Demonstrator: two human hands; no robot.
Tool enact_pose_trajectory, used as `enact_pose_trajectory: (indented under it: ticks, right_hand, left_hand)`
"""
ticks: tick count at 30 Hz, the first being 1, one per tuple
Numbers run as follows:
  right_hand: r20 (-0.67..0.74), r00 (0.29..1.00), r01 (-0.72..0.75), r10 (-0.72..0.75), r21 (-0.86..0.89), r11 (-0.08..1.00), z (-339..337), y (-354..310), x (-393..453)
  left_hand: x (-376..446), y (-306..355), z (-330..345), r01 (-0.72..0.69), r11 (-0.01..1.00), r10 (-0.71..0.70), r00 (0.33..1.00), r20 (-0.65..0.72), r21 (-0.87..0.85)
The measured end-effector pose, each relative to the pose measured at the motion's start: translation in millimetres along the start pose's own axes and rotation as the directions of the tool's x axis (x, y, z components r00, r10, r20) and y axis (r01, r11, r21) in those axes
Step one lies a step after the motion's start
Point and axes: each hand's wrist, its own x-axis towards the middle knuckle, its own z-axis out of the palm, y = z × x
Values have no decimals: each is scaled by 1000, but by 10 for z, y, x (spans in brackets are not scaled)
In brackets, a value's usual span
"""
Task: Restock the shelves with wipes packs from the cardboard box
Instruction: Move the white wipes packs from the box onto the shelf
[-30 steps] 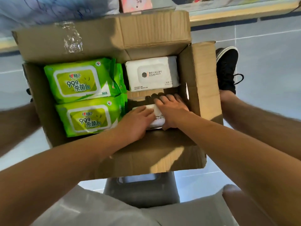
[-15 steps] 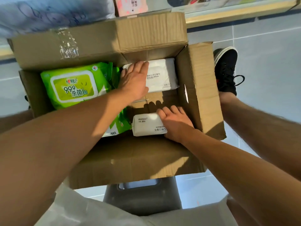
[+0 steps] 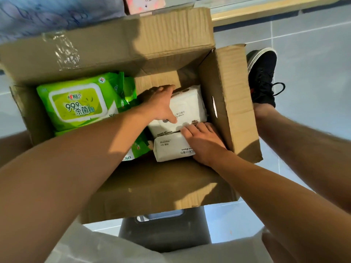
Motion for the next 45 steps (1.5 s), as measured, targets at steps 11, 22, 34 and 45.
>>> enact_pose_trajectory:
  ticks: [11, 22, 34, 45]
  right_hand:
    - [-54, 998, 26, -29, -56, 998, -149, -12, -124]
    - [-279, 958, -95, 68, -84, 992, -718, -409, -687]
    - [-512, 819, -219, 260, 140, 966, -1653, -939, -1070]
    - [-712, 639, -238, 290, 176, 955, -2909, -1090, -994]
  left_hand:
    - [-188, 175, -112, -103, 959, 126, 989, -73, 262]
    - [-1317, 164, -907, -124, 989, 149, 847, -510, 84]
    - [-2859, -519, -1641, -50, 988, -87, 588, -804, -143]
    - [-3577, -1072, -2105, 27, 976, -202, 463, -863, -214]
